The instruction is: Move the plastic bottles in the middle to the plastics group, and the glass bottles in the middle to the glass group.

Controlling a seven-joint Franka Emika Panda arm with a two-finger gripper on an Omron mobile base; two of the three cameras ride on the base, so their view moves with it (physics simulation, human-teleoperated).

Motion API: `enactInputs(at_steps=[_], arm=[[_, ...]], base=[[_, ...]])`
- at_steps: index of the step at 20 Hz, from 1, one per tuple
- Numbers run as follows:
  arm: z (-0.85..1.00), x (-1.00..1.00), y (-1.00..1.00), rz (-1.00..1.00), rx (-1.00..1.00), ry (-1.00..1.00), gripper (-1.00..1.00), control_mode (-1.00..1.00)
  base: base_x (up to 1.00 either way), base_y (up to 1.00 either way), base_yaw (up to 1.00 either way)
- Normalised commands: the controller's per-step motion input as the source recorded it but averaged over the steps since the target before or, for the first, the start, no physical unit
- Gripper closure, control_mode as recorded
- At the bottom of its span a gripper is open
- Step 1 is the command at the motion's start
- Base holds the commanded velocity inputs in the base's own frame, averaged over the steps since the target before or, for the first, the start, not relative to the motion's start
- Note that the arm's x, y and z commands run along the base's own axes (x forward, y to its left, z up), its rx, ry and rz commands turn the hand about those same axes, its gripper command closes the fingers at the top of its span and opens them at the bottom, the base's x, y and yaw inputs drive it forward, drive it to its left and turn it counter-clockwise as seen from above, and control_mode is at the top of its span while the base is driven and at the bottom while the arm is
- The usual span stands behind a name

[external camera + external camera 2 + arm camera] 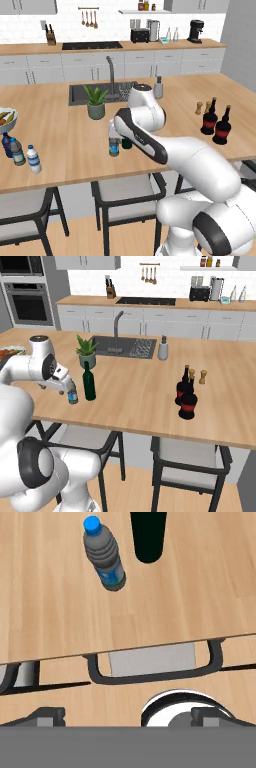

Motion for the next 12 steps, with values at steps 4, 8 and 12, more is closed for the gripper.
enactInputs(at_steps=[4, 8, 12], arm=[[0.00, 0.27, -0.16, 0.00, 0.00, -0.04, -1.00, -1.00], [-0.01, 0.58, 0.08, 0.00, 0.00, -0.05, -1.00, -1.00], [-0.01, 0.64, 0.16, 0.00, 0.00, -0.02, -1.00, -1.00]], base=[[0.00, 0.00, 0.00], [0.00, 0.00, 0.00], [0.00, 0.00, 0.00]])
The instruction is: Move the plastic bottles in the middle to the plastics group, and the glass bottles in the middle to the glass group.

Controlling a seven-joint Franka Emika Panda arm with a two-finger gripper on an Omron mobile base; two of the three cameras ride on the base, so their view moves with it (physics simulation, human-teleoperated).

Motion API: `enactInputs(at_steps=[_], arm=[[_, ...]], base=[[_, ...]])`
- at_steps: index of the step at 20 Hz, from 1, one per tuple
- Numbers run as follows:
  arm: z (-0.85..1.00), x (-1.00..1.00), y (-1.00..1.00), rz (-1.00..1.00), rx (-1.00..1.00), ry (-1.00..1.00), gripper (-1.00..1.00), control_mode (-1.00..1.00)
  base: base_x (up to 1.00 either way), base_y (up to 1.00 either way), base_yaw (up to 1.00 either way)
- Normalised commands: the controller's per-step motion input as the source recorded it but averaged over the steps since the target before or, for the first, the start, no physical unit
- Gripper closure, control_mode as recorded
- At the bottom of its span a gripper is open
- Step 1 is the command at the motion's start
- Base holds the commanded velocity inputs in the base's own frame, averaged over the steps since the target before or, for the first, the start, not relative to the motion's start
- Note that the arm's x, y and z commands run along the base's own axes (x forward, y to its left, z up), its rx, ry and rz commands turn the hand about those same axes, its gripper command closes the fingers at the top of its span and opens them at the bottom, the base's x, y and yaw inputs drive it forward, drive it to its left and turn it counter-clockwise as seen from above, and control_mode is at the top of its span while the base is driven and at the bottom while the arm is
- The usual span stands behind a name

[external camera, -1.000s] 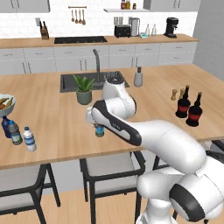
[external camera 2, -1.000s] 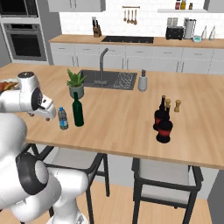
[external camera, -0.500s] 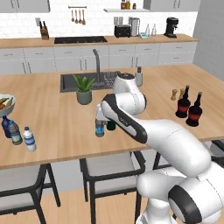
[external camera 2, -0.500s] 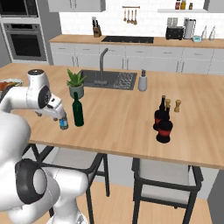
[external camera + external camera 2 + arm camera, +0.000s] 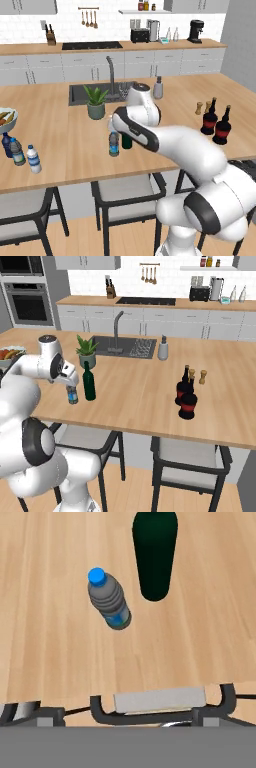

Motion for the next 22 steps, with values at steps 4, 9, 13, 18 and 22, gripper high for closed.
enactInputs(at_steps=[4, 9, 13, 18, 22], arm=[[-0.04, 0.51, 0.14, 0.00, -0.04, 0.01, -1.00, -1.00], [-0.23, 0.40, 0.13, 0.00, -0.11, 0.03, -1.00, -1.00], [-0.32, 0.40, 0.09, 0.00, -0.09, 0.01, -1.00, -1.00], [-0.27, 0.40, 0.04, 0.00, -0.02, 0.07, -1.00, -1.00], [-0.20, 0.32, 0.00, 0.00, 0.00, 0.03, -1.00, -1.00]], base=[[0.00, 0.00, 0.00], [0.00, 0.00, 0.00], [0.00, 0.00, 0.00], [0.00, 0.00, 0.00], [0.00, 0.00, 0.00]])
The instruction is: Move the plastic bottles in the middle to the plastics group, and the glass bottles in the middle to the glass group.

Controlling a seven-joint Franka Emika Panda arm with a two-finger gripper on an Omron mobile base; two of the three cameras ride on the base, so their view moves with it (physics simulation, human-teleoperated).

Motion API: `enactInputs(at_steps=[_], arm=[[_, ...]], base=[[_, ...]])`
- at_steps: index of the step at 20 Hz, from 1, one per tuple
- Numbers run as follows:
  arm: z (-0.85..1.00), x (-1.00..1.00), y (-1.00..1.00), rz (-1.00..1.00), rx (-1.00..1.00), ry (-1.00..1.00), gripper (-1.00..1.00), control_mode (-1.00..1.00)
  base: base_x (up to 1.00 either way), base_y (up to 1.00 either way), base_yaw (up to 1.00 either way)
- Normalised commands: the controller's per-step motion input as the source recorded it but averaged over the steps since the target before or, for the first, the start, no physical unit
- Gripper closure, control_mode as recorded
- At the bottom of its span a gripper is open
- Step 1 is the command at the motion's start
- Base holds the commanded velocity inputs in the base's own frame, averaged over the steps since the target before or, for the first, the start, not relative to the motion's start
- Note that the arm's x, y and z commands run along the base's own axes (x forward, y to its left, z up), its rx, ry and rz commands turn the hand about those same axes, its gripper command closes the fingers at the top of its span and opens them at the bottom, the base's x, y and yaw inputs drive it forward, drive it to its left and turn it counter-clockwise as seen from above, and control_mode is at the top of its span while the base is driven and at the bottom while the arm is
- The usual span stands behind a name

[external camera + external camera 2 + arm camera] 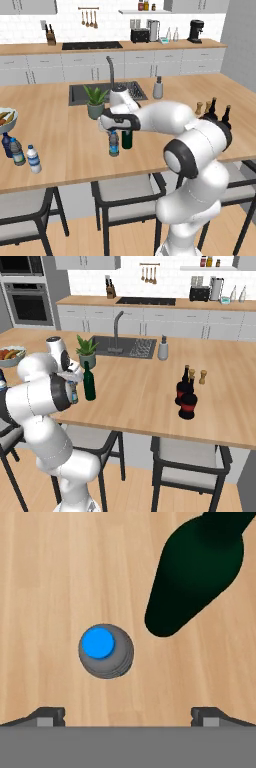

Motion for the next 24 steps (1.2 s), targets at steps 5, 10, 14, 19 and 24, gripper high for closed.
enactInputs(at_steps=[5, 10, 14, 19, 24], arm=[[-0.17, 0.25, 0.03, 0.00, 0.00, 0.00, -1.00, -1.00], [-0.18, 0.25, 0.11, -0.01, 0.00, 0.00, -1.00, -1.00], [-0.18, 0.20, 0.09, 0.00, 0.00, 0.02, -1.00, -1.00], [-0.07, 0.04, 0.01, -0.01, 0.00, 0.00, -1.00, -1.00], [-0.13, 0.00, 0.01, 0.00, 0.00, 0.00, -1.00, -1.00]], base=[[0.00, 0.00, 0.00], [0.00, 0.00, 0.00], [0.00, 0.00, 0.00], [0.00, 0.00, 0.00], [0.00, 0.00, 0.00]])
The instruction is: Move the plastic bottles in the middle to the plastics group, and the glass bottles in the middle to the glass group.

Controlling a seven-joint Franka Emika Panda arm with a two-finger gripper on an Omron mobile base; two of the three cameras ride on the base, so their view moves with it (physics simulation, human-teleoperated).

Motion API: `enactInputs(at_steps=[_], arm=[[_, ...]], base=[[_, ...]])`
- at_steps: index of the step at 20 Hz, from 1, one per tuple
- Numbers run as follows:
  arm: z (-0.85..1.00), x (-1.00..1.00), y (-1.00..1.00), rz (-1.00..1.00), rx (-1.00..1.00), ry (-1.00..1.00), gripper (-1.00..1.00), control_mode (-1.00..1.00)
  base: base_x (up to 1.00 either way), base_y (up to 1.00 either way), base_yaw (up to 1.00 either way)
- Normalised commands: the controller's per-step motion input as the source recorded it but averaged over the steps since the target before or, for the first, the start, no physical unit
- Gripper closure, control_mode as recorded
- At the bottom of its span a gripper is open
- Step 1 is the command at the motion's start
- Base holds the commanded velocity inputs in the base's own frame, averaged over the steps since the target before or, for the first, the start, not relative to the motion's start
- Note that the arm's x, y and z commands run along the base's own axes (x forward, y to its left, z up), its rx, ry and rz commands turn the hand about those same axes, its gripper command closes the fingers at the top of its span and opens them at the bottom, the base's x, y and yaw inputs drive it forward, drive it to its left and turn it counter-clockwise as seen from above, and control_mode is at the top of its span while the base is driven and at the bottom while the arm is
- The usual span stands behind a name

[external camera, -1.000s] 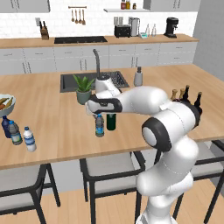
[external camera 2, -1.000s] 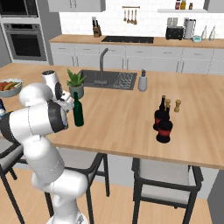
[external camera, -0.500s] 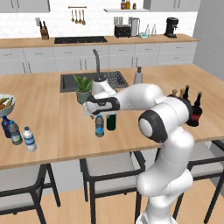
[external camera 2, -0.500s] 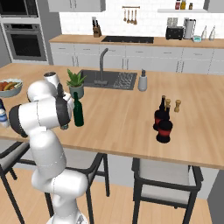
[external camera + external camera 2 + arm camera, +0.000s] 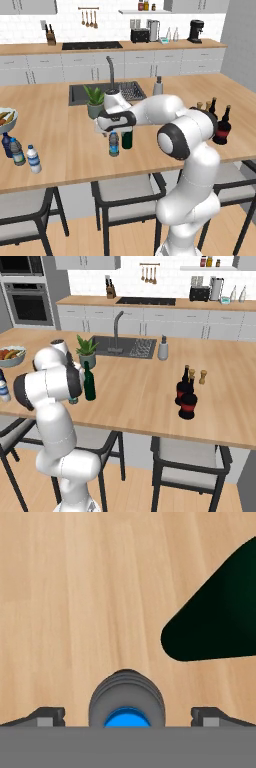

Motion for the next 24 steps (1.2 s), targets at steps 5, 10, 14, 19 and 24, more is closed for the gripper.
enactInputs(at_steps=[5, 10, 14, 19, 24], arm=[[-0.12, 0.00, 0.00, 0.00, 0.00, 0.00, 1.00, -1.00], [-0.03, -0.01, 0.00, 0.00, 0.00, 0.00, 1.00, -1.00], [0.13, -0.43, 0.08, 0.04, 0.14, 0.00, 1.00, -1.00], [0.31, -0.61, 0.30, 0.17, 0.12, -0.02, 1.00, -1.00], [0.20, -0.64, 0.52, 0.28, 0.03, -0.16, 1.00, -1.00]], base=[[0.00, 0.00, 0.00], [0.00, 0.00, 0.00], [0.00, 0.00, 0.00], [0.00, 0.00, 0.00], [0.00, 0.00, 0.00]])
